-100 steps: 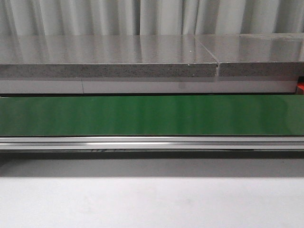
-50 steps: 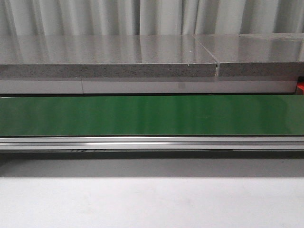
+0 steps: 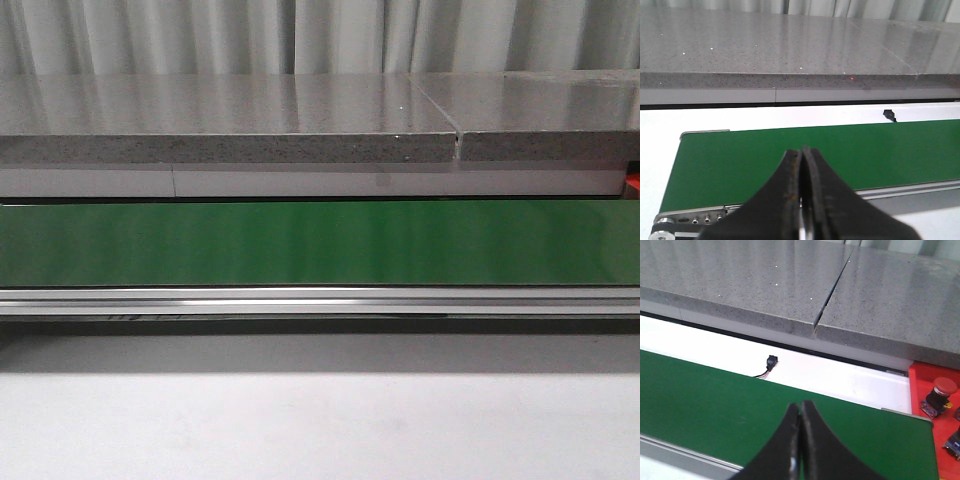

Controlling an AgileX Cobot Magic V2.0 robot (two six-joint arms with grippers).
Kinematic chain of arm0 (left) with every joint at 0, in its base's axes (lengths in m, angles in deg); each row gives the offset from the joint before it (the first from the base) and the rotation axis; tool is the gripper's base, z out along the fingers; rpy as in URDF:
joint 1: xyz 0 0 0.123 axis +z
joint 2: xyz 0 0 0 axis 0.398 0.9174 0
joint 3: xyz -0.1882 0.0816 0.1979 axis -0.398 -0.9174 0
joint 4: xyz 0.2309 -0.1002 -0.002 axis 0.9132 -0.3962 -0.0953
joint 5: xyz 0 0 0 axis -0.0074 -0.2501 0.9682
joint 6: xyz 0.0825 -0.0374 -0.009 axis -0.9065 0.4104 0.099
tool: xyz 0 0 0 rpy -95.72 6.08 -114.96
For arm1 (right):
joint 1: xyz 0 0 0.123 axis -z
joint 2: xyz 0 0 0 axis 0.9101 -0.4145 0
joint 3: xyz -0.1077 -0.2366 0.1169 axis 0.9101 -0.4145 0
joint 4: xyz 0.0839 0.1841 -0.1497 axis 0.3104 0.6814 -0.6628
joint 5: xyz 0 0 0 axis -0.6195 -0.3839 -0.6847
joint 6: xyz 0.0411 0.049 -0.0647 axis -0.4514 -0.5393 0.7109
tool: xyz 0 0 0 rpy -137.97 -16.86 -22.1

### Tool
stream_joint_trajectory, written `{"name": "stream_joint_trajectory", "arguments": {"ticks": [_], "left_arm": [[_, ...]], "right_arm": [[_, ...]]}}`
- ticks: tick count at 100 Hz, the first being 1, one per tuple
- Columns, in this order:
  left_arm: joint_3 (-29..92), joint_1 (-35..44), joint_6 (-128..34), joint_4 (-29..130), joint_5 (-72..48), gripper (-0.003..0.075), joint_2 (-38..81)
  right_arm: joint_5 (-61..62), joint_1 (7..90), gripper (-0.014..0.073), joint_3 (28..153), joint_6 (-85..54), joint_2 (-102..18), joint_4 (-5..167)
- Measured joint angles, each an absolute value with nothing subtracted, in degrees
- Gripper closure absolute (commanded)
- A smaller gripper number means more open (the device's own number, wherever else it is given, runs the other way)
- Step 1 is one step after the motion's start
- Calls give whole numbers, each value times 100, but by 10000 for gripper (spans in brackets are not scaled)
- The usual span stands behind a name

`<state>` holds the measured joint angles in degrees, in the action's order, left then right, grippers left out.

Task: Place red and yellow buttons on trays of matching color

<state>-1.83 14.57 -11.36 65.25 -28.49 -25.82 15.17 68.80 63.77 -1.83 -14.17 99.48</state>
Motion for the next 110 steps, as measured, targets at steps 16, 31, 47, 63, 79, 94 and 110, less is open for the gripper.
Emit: {"name": "stream_joint_trajectory", "arguments": {"ticks": [16, 31, 47, 63, 79, 94, 110], "left_arm": [[-183, 1457, -1136, 6525, -2849, 739, -2582], [-183, 1457, -1136, 6525, -2849, 739, -2582], [-183, 1457, -1136, 6525, -2849, 739, -2582], [-183, 1457, -1136, 6525, -2849, 739, -2582], [-183, 1457, -1136, 6525, -2849, 739, -2582], [-183, 1457, -1136, 6525, -2849, 739, -2582], [-183, 1457, -1136, 6525, -2849, 739, -2582]], "right_arm": [[1528, 6880, 660, 6377, -183, -1417, 9948], [1528, 6880, 660, 6377, -171, -1417, 9948], [1528, 6880, 660, 6377, -171, -1417, 9948], [1528, 6880, 660, 6377, -171, -1417, 9948], [1473, 6880, 660, 6342, -171, -1417, 9948], [1287, 6880, 660, 6242, -262, -1390, 9856], [1202, 6880, 660, 6010, -1315, -1087, 8920]]}}
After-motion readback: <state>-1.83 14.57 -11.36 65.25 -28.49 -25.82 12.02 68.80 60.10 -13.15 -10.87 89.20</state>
